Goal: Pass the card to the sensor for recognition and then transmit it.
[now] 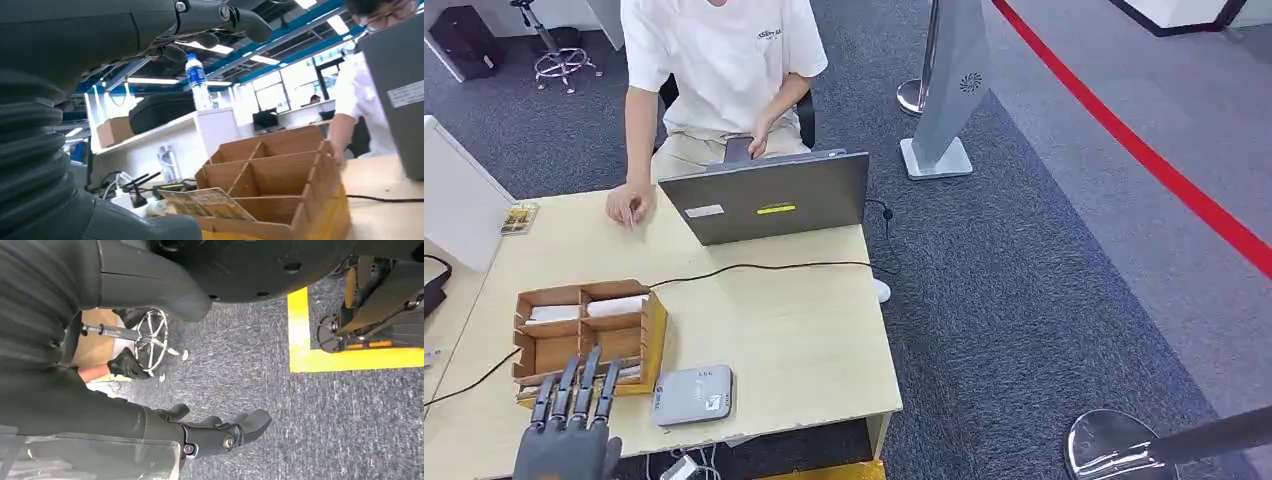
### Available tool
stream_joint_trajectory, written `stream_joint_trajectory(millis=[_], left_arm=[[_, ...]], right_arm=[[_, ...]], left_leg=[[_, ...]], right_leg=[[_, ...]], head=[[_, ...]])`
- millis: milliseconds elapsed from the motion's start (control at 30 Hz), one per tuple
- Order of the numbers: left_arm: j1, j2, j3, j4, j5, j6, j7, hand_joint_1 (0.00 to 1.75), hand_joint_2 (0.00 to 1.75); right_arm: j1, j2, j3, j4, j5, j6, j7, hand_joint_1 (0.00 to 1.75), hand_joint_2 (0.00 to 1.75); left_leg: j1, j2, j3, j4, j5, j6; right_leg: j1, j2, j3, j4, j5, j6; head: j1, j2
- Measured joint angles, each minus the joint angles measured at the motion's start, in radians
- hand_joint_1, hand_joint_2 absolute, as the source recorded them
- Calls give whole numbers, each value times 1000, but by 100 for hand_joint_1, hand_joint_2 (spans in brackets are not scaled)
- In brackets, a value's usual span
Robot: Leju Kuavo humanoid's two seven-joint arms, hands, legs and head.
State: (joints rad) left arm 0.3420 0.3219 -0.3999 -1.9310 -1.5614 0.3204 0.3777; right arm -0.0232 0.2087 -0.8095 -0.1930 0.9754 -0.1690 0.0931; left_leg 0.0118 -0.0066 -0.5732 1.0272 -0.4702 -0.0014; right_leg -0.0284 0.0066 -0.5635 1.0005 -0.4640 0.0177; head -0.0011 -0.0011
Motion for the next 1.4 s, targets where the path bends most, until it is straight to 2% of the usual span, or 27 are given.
stream_joint_trajectory(millis=[233,600,767,1200,1400], left_arm=[[12,-22,68,0,0,-3,-9,0,175],[13,-42,109,5,0,-18,-25,0,175],[12,-60,148,27,0,-18,-34,0,175],[9,-82,179,66,0,-20,-47,0,175],[-23,-98,229,130,0,-5,-67,0,175]], right_arm=[[-1,0,0,0,0,0,-6,0,175],[-2,0,-1,0,12,1,-8,0,175],[-3,0,-1,0,13,1,-8,0,175],[-4,0,-1,0,17,2,-6,0,175],[-4,0,-1,0,21,3,-5,0,175]], left_leg=[[0,0,0,0,0,0],[0,0,0,0,0,0],[0,0,0,0,0,0],[0,0,0,0,0,0],[0,0,0,0,0,0]], right_leg=[[0,0,0,0,0,0],[0,0,0,0,0,0],[0,0,0,0,0,0],[0,0,0,0,0,0],[0,0,0,0,0,0]], head=[[0,0],[0,0],[0,0],[0,0],[0,0]])
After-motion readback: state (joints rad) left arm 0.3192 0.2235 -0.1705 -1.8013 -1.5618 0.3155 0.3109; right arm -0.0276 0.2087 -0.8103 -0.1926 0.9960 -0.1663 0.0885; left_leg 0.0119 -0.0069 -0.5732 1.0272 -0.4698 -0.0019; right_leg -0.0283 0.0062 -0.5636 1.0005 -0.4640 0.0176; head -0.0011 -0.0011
